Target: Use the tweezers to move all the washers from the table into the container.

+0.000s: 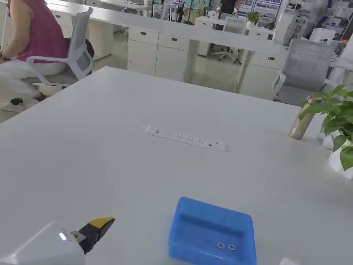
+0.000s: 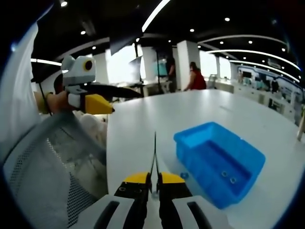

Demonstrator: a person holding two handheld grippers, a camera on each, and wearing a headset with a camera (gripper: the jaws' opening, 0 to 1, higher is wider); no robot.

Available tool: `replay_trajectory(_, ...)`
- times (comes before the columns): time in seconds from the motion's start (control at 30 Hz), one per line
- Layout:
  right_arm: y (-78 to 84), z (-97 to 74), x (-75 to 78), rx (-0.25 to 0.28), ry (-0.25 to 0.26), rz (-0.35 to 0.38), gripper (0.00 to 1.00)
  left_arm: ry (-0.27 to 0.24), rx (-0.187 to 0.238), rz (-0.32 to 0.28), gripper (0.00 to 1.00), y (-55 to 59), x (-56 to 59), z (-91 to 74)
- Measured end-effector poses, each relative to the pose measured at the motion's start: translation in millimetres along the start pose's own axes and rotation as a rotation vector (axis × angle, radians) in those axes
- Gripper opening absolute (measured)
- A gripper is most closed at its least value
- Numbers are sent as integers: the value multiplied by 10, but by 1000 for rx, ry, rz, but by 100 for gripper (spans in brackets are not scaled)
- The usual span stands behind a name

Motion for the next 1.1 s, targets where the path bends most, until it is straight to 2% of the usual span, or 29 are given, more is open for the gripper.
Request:
replay_trajectory(0.07,37,-5,-11,-20,-6,-11,4,1,-1,0,80,2,0,1)
replay_trajectory(0.17,45,-4,-22,-9,-10,8,4,0,-6,5,80,8,-2,1)
replay_trajectory(0.4,29,-1,-53,-6,-11,0,4,-2,-7,8,79,10,-8,1)
replay_trajectory(0.73,17,24,-136,-43,-27,-102,3,-3,-7,8,79,9,-9,-1)
replay_trajectory(0.83,7,27,-132,-37,-15,-85,3,-6,1,5,79,1,-12,-2)
replay_trajectory(0.9,8,25,-134,-29,3,-48,3,-11,5,-4,79,-4,-24,-5)
replay_trajectory(1.0,-2,23,-99,-21,37,10,3,-26,29,-14,79,-35,-51,-15)
replay_trajectory(1.1,-15,30,-61,-31,48,23,3,-35,51,-42,79,-65,-69,-24)
Point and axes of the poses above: the centre of the closed fingertips' face, and the gripper's own axes: z roughly forward along the fingers, x roughly to its right, y roughly out of its underside, the point moved 4 cm from there along -z, roughly backward along the fingers, and after that the axes turned 13 degrees about x, right-handed, at the moved point
